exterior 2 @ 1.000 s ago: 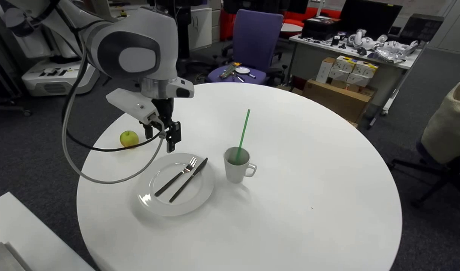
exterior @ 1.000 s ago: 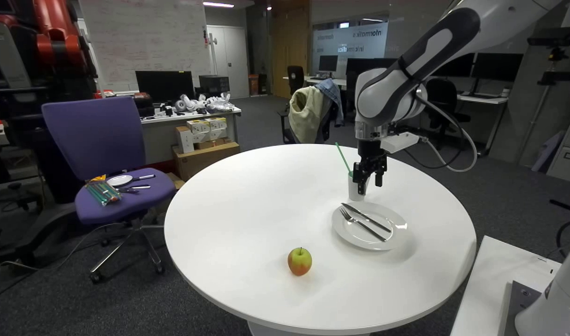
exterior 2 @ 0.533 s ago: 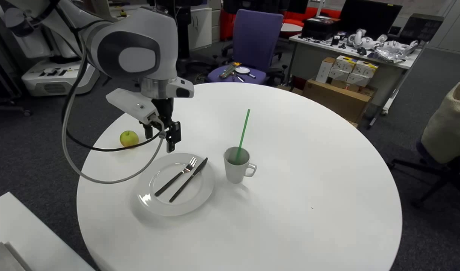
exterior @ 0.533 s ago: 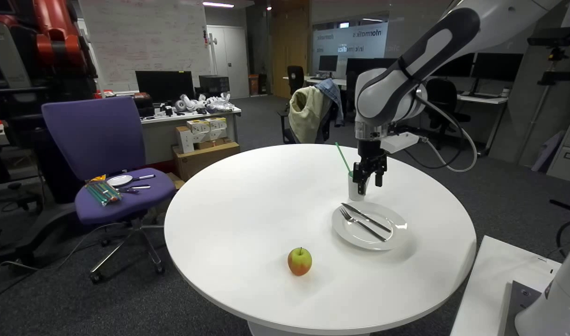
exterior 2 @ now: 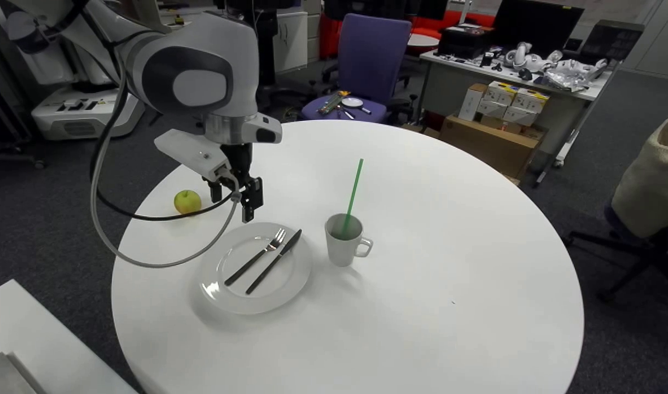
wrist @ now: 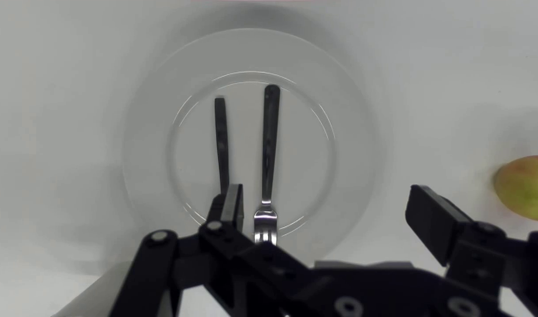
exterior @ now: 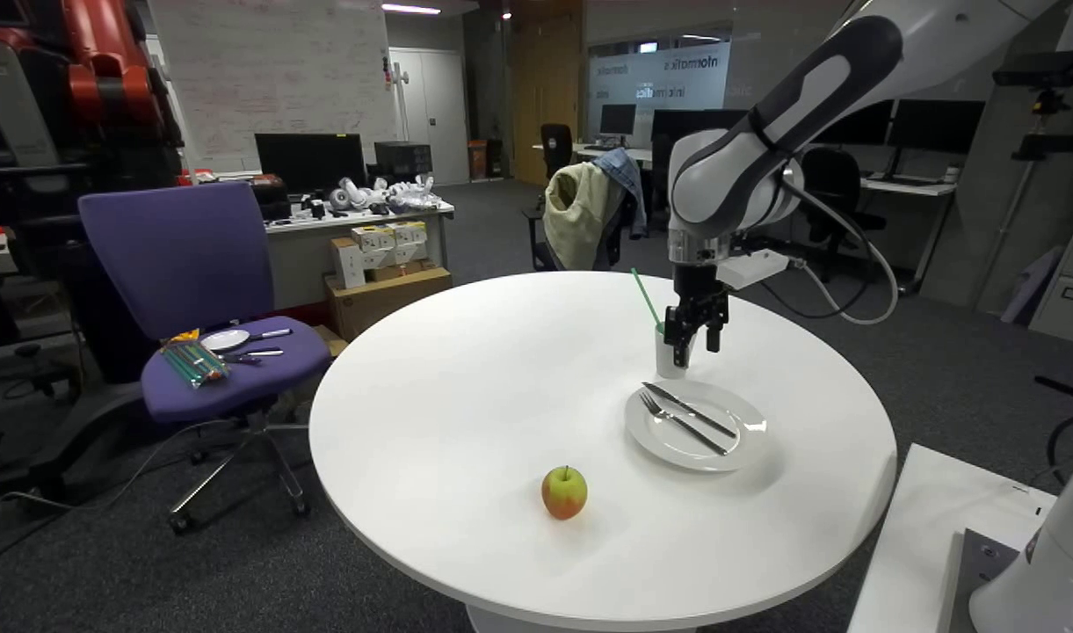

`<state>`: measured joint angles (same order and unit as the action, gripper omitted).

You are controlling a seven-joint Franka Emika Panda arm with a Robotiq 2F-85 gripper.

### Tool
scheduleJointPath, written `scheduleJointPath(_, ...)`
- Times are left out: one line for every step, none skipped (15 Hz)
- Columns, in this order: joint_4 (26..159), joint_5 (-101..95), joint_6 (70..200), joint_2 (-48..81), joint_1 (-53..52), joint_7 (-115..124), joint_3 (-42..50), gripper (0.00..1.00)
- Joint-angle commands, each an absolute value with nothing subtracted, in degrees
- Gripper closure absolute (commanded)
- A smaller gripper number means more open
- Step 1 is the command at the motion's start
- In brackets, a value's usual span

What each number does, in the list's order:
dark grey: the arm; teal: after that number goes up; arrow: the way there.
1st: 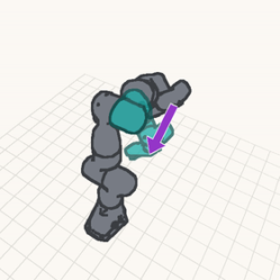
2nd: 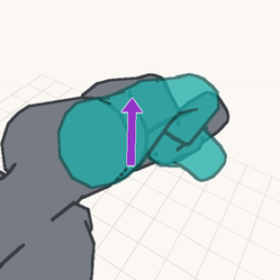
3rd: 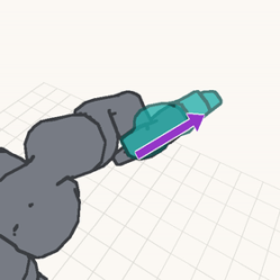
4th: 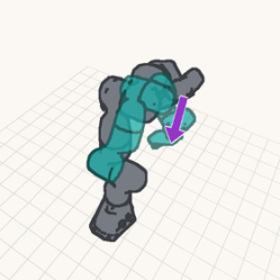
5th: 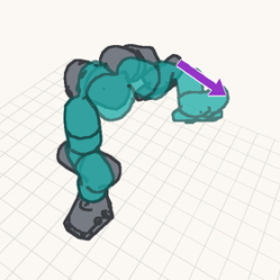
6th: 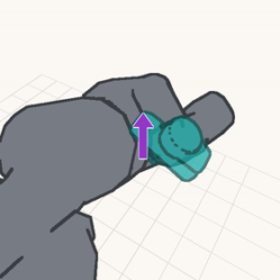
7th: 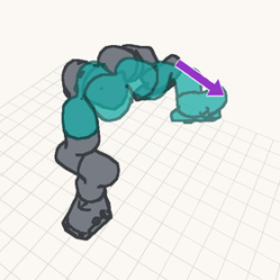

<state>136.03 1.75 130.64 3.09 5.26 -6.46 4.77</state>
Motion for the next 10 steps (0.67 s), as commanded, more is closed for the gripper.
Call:
scheduleJointPath(132.0,-0.5,130.6,4.6,5.9,-6.4,5.6,0.0)
scheduleJointPath(130.1,-1.0,130.0,5.5,5.9,-6.8,5.7,0.0)
scheduleJointPath(127.9,-1.3,129.7,6.6,5.7,-7.2,5.6,0.0)
scheduleJointPath(126.0,-1.2,129.1,7.7,5.5,-7.8,5.5,0.0)
scheduleJointPath(124.0,-1.4,128.5,8.9,5.3,-8.3,5.1,0.0)
scheduleJointPath(122.8,-1.3,128.5,9.9,5.1,-9.2,4.7,0.0)
scheduleJointPath(121.6,-1.8,128.5,11.0,4.7,-9.4,4.3,0.0)
scheduleJointPath(121.0,-1.9,128.8,12.0,4.4,-10.4,3.6,0.0)
scheduleJointPath(120.5,-2.2,129.0,13.0,4.1,-10.8,3.1,0.0)
scheduleJointPath(119.9,-2.1,128.8,14.0,3.9,-11.9,2.3,0.0)
